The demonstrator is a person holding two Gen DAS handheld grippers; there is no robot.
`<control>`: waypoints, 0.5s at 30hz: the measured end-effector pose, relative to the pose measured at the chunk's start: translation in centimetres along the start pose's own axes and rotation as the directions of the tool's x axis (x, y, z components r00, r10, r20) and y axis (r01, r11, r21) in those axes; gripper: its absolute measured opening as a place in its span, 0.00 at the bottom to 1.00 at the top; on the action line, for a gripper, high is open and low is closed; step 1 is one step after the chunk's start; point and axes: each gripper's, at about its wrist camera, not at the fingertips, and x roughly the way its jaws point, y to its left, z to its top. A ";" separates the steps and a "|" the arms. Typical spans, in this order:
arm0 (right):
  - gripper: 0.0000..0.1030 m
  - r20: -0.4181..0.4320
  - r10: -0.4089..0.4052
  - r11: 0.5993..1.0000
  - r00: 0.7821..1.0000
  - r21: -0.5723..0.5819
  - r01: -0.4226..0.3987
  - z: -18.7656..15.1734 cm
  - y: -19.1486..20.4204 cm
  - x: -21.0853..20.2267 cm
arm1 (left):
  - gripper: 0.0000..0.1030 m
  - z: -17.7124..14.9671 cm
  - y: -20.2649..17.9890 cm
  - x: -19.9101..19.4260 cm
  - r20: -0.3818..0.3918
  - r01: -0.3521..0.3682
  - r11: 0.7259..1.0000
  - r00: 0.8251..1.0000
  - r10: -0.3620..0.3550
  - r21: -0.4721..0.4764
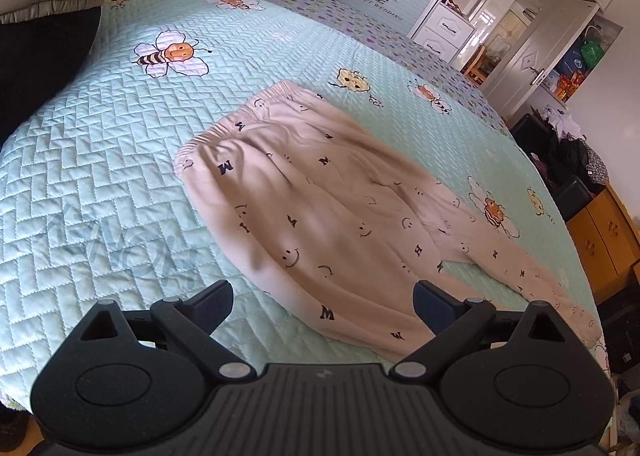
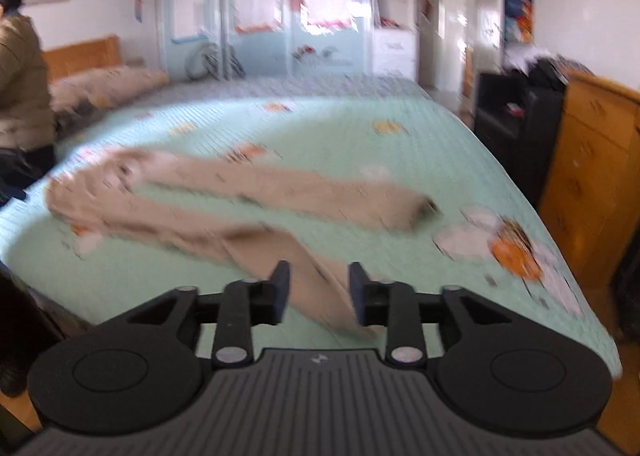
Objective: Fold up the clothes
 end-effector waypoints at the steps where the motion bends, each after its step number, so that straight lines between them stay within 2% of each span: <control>1: 0.55 0.018 0.007 1.000 1.000 0.001 -0.007 1.0 0.3 0.1 | 0.94 0.0 0.0 -0.1 0.001 0.001 1.000 1.000 -0.001 0.000; 3: 0.59 0.036 0.016 0.999 0.999 0.046 -0.018 2.3 1.0 0.6 | 0.94 -0.1 0.0 -0.3 0.003 0.004 1.000 1.000 -0.004 -0.001; 6: 0.59 0.010 0.140 0.957 0.990 0.256 -0.138 3.2 1.3 2.8 | 0.94 -0.2 0.0 -0.5 0.006 0.008 1.000 1.000 -0.008 -0.002; 8: 0.58 -0.039 0.206 0.893 0.978 0.415 -0.171 3.1 1.5 5.0 | 0.94 -0.3 0.1 -0.7 0.009 0.011 1.000 1.000 -0.011 -0.003; 11: 0.58 -0.128 0.246 0.786 0.961 0.607 -0.120 2.3 1.1 8.6 | 0.94 -0.4 0.2 -0.9 0.009 0.015 1.000 1.000 -0.015 -0.005; 13: 0.58 -0.142 0.273 0.676 0.951 0.732 -0.084 1.5 0.2 10.4 | 0.94 -0.5 0.5 -0.8 0.007 0.017 1.000 1.000 -0.017 -0.011; 15: 0.58 -0.128 0.255 0.622 0.958 0.780 -0.062 1.4 -0.3 11.1 | 0.94 -0.6 0.8 -0.6 0.004 0.019 1.000 1.000 -0.019 -0.018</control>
